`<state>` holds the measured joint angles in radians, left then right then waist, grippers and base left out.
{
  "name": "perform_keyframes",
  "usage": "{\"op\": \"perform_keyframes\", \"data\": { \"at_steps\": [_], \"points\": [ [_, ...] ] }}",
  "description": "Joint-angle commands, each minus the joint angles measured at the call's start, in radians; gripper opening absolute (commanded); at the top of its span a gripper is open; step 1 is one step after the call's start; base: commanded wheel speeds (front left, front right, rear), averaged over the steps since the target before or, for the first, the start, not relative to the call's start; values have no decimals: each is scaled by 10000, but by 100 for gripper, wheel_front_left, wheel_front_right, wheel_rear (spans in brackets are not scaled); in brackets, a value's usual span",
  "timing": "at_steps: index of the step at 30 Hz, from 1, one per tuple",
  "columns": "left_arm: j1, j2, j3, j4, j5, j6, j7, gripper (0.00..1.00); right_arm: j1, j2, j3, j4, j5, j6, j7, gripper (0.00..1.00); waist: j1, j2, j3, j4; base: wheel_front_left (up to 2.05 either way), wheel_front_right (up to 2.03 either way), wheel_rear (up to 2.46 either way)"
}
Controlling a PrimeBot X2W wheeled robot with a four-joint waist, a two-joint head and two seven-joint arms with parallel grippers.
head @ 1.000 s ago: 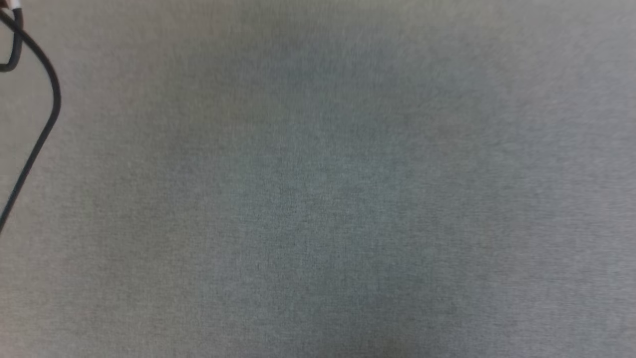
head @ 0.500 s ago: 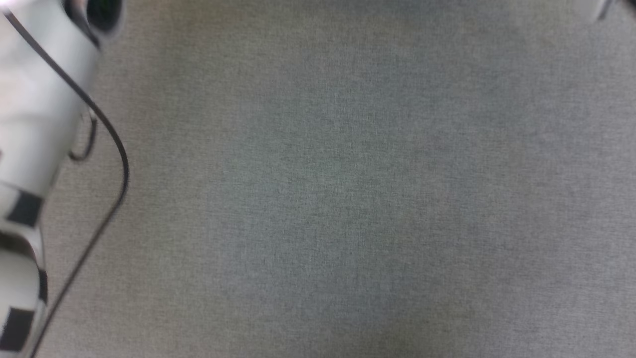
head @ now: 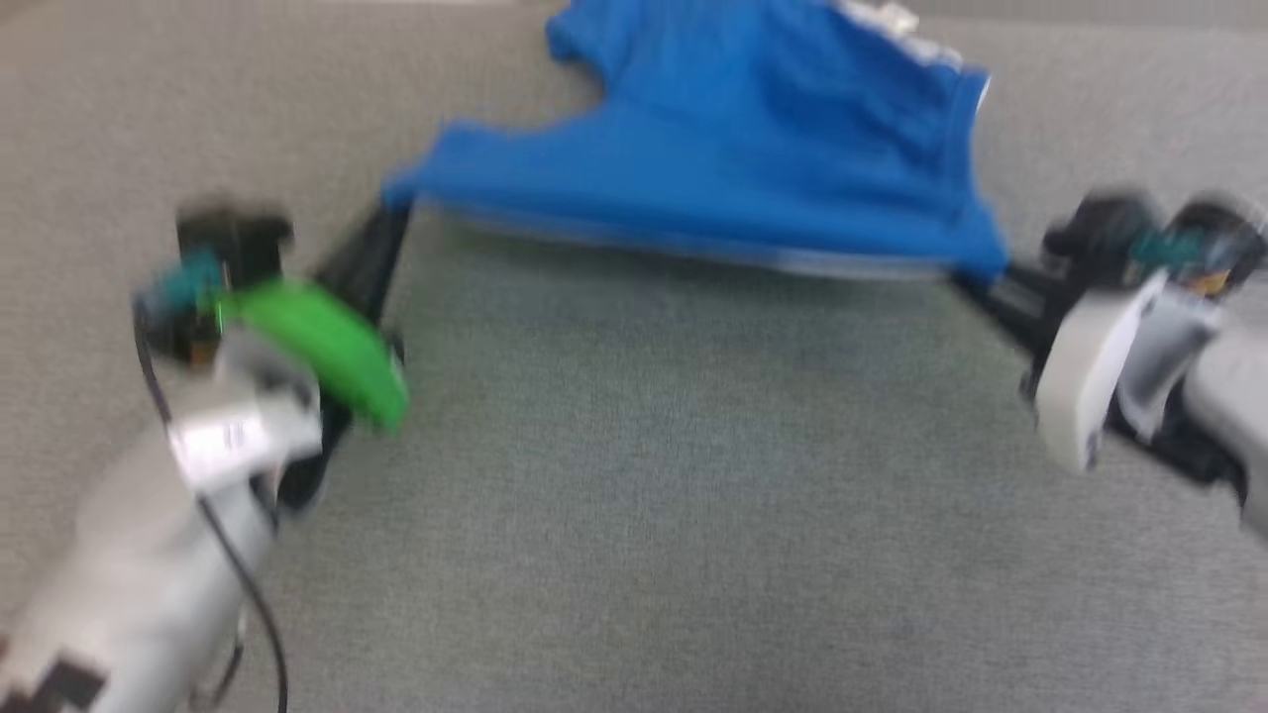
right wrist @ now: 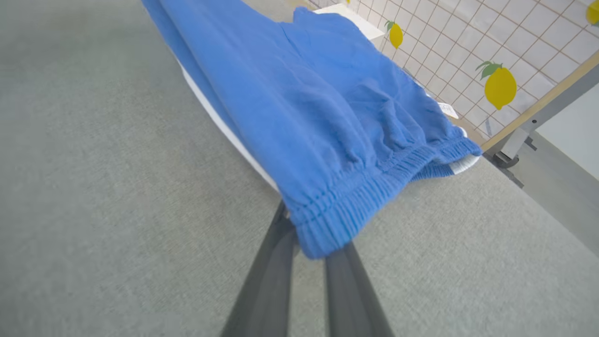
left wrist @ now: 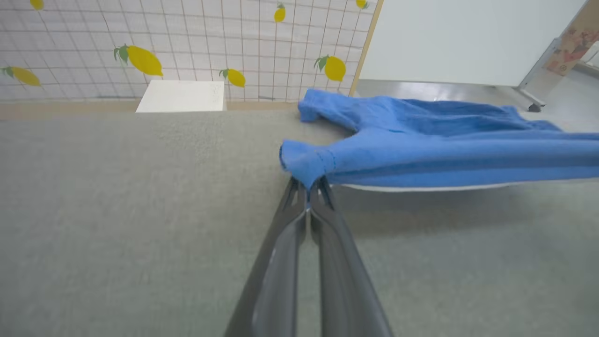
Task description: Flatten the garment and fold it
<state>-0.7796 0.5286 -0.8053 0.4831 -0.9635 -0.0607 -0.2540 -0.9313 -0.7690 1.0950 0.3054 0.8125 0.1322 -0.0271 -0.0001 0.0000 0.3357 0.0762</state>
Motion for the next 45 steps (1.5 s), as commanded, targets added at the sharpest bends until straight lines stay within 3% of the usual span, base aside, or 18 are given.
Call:
{"op": "perform_keyframes", "data": {
  "at_steps": [1,8,15,19,27,34,45],
  "points": [
    [726,241,30,-249,68,188,-76,0,426,-122,211,-165,88,-15,0,0,1,0,-1226,-98,0,0,0],
    [3850,993,-197,-1936,-162,1155,-74,0,2337,-524,941,-1010,351,-15,128,0,1,0,-2500,-58,0,0,0],
    [6099,1826,-349,-3326,-734,1964,-13,0,4461,-1051,935,-1759,696,-15,276,0,1,0,-3326,130,0,0,0],
    [6974,2092,-438,-3984,-891,2419,-1,0,5496,-1333,552,-2138,779,-15,423,0,1,0,-3581,259,0,0,0],
    [7592,2380,-516,-4621,-879,2792,3,0,6880,-1187,-470,-2761,546,-15,688,0,1,0,-3774,340,0,0,0],
    [6073,2437,-552,-4880,-191,2498,592,0,7123,-838,-1867,-3085,128,-15,994,0,1,0,-3493,268,0,0,0],
    [3097,1506,-420,-3303,196,1397,1442,0,6783,-103,-3831,-3526,-302,-15,1472,0,1,0,-1863,-545,0,0,0]
  ]
}}
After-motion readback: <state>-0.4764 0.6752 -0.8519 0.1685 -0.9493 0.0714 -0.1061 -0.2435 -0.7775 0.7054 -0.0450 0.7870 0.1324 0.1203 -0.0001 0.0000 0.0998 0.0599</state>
